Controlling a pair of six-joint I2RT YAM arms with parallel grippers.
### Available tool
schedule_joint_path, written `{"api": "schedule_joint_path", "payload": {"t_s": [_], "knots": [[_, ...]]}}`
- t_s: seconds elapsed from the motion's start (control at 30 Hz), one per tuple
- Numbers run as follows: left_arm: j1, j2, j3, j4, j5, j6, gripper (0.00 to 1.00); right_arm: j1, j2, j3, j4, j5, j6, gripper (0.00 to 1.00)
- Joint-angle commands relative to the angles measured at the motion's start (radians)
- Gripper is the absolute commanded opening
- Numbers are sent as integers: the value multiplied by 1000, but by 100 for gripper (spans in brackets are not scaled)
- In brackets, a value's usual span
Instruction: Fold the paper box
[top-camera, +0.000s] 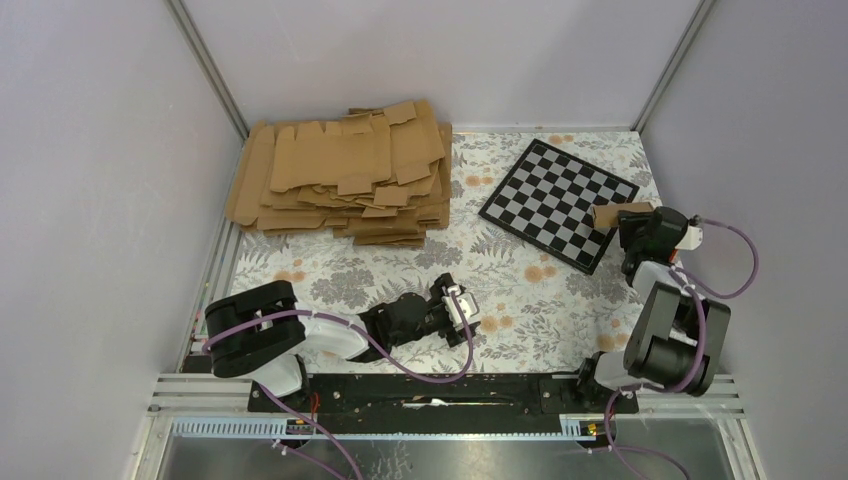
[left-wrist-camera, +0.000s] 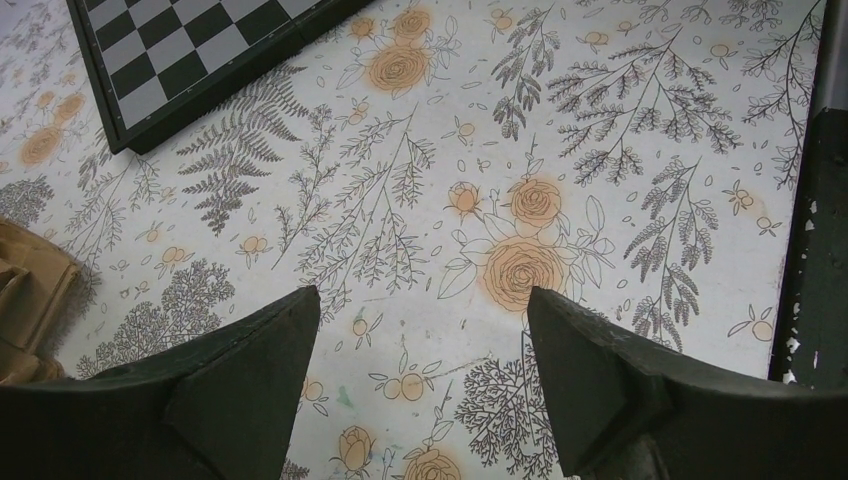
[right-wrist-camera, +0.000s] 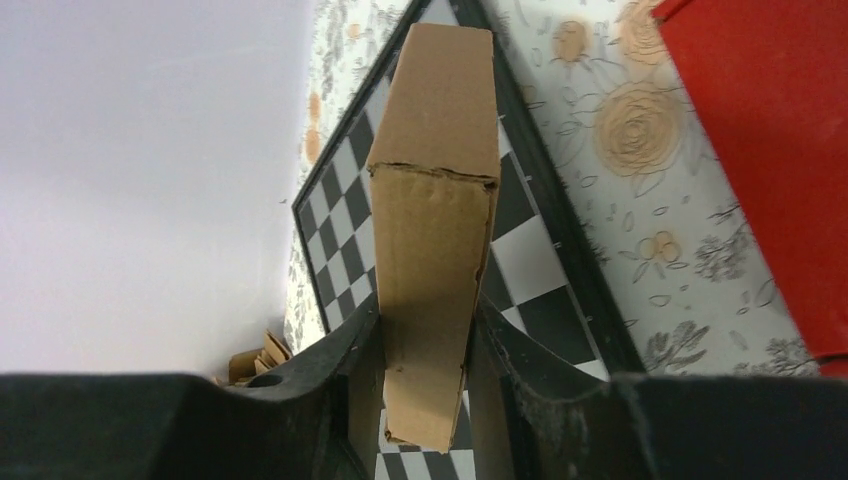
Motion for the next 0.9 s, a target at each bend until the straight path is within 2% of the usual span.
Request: {"api": "schedule_joint_path", "payload": {"t_s": [0.0,0.07,0.1,0.13,0.3,0.43,0.5,0.67,0.77,0.87], "knots": [[-3,10,41,7,6,-10,85,-62,88,27,101,-180,-6,37],[-3,21,48,0,8,-11,85,-79,133,49,77,-211,-8,76],[-3,25,51,-3,9,-11,85,-86,145,64,44,-219,-8,90],[-3,25,52,-5,8,-11,85,-88,146,77,-1,-213,-12,98],[-3,24,52,-5,-35,-21,88,-87,0,110,-224,-84,-97,100],[0,28,62,-8,-106,-61,98,-63,-160,101,-361,-6,-142,100],[1,21,60,-5,-150,-90,99,-24,-240,90,-390,26,-199,100],[41,-16,116,-149,-278,-234,99,153,-319,101,-357,25,-493,100],[117,-54,143,-250,-285,-340,99,213,-320,53,-267,9,-507,100],[192,-140,84,-255,-276,-395,99,266,-308,-3,-181,2,-506,100]]}}
